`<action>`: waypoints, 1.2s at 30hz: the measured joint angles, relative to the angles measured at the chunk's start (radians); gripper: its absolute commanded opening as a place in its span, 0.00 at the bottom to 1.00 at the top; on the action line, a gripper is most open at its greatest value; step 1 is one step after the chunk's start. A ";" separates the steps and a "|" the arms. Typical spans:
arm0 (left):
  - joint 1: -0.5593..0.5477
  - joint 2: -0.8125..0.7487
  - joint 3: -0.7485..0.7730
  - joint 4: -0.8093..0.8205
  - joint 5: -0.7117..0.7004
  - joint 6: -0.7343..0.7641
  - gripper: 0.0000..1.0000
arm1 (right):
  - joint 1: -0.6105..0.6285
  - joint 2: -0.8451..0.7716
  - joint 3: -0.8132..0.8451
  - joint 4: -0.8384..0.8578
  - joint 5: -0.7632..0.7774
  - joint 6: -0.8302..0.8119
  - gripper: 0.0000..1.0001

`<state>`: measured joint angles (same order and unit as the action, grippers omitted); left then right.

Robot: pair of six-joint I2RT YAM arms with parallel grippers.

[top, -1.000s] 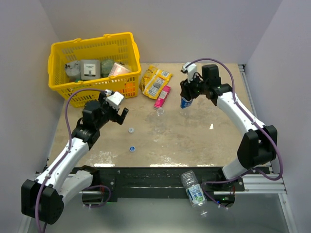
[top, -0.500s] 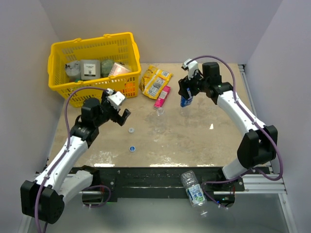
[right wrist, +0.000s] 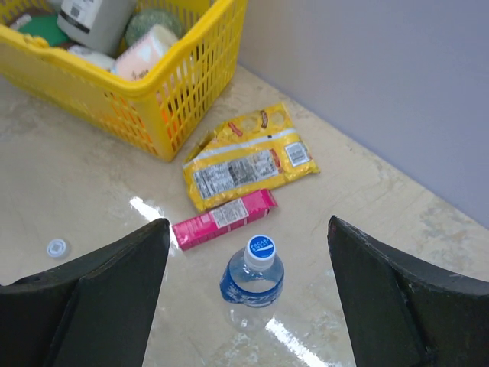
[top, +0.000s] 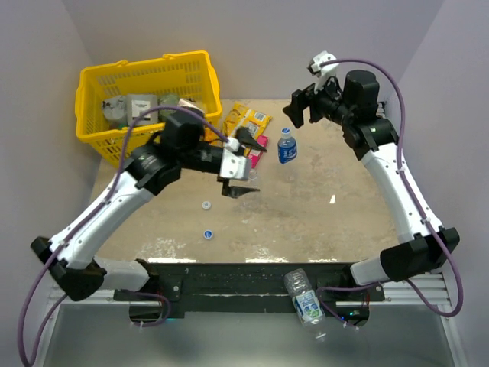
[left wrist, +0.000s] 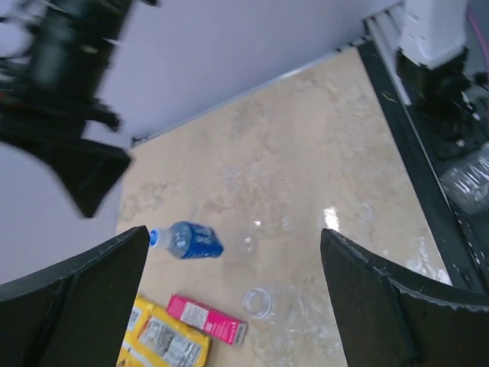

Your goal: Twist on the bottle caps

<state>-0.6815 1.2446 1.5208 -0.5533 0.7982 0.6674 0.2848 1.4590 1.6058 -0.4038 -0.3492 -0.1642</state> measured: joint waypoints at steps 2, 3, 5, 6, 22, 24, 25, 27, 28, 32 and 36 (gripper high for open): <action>-0.077 0.082 0.035 -0.097 -0.005 0.100 1.00 | 0.000 -0.024 0.024 0.003 0.010 0.011 0.87; -0.113 0.123 0.042 -0.137 -0.012 0.145 0.99 | 0.000 -0.037 0.032 0.009 0.018 0.016 0.87; -0.167 0.191 0.042 -0.199 -0.029 0.211 0.99 | -0.001 -0.065 0.035 0.024 0.025 0.023 0.87; -0.200 0.224 0.042 -0.229 -0.042 0.245 1.00 | -0.002 -0.078 0.035 0.026 0.027 0.026 0.87; -0.511 0.592 0.286 -0.550 -0.076 0.729 1.00 | -0.008 -0.106 0.003 0.052 0.172 0.026 0.88; -0.538 0.656 0.286 -0.572 -0.079 0.768 1.00 | -0.011 -0.108 0.003 0.053 0.175 0.026 0.89; -0.547 0.681 0.286 -0.578 -0.079 0.780 1.00 | -0.011 -0.111 0.003 0.052 0.175 0.026 0.89; -0.567 0.731 0.286 -0.587 -0.077 0.806 1.00 | -0.011 -0.117 0.003 0.053 0.176 0.027 0.89; -0.576 0.753 0.286 -0.589 -0.077 0.817 1.00 | -0.012 -0.121 0.003 0.052 0.176 0.027 0.89; -0.609 0.804 0.286 -0.584 -0.065 0.840 1.00 | -0.018 -0.138 0.003 0.053 0.175 0.034 0.89; -0.632 0.831 0.285 -0.573 -0.031 0.842 1.00 | -0.031 -0.142 0.003 0.060 0.174 0.053 0.89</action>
<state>-1.3140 2.0754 1.8061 -1.1267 0.7673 1.5093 0.2539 1.3170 1.6093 -0.3435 -0.1753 -0.1112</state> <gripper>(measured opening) 0.996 0.892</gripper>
